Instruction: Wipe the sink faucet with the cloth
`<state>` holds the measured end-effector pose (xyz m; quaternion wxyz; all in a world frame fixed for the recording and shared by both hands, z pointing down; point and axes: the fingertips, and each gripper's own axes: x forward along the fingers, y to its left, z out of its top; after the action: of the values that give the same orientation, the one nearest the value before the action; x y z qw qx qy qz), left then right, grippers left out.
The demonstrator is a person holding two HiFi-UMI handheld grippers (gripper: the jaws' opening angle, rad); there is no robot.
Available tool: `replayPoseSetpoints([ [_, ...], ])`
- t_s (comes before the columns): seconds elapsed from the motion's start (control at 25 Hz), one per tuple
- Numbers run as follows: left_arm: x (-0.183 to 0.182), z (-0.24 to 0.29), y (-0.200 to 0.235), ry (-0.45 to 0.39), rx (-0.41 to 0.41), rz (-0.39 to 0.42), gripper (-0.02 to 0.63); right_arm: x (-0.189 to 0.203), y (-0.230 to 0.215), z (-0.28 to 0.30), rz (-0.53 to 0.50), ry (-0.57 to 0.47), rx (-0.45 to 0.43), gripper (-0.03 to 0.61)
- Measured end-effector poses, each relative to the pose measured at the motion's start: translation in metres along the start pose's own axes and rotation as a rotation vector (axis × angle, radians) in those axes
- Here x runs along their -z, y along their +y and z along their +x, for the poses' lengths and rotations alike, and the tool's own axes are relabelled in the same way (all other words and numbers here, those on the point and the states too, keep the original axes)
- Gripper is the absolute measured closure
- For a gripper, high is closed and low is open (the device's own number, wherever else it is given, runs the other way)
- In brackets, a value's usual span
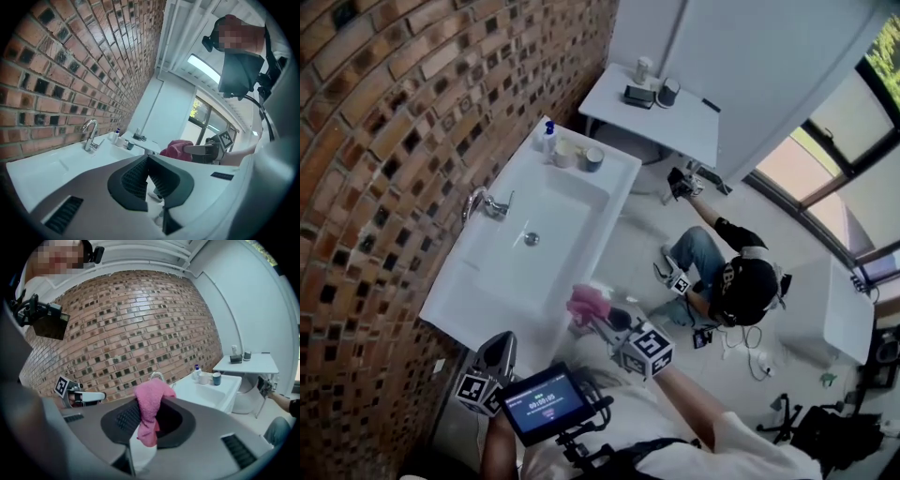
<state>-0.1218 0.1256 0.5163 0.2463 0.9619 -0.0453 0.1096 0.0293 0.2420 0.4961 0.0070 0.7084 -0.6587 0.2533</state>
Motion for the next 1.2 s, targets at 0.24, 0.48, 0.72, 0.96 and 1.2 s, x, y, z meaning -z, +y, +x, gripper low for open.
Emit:
replayPoseSetpoints([
  [0.24, -0.027, 0.035, 0.037, -0.032, -0.115, -0.027, 0.620, -0.029, -0.036, 0.071, -0.002, 0.037, -0.091, 0.494],
  [0.48, -0.056, 0.072, 0.060, -0.044, -0.219, -0.046, 0.620, -0.047, -0.080, 0.152, -0.002, 0.070, -0.171, 0.494],
  [0.72, -0.067, 0.101, 0.088, -0.035, -0.302, -0.047, 0.620, -0.040, -0.112, 0.243, -0.022, 0.132, -0.246, 0.494],
  [0.96, -0.079, 0.120, 0.112, -0.030, -0.342, -0.038, 0.620, -0.008, -0.137, 0.329, -0.031, 0.210, -0.248, 0.494],
  [1.2, -0.084, 0.128, 0.134, -0.010, -0.381, -0.049, 0.620, 0.041, -0.148, 0.394, -0.031, 0.310, -0.240, 0.494],
])
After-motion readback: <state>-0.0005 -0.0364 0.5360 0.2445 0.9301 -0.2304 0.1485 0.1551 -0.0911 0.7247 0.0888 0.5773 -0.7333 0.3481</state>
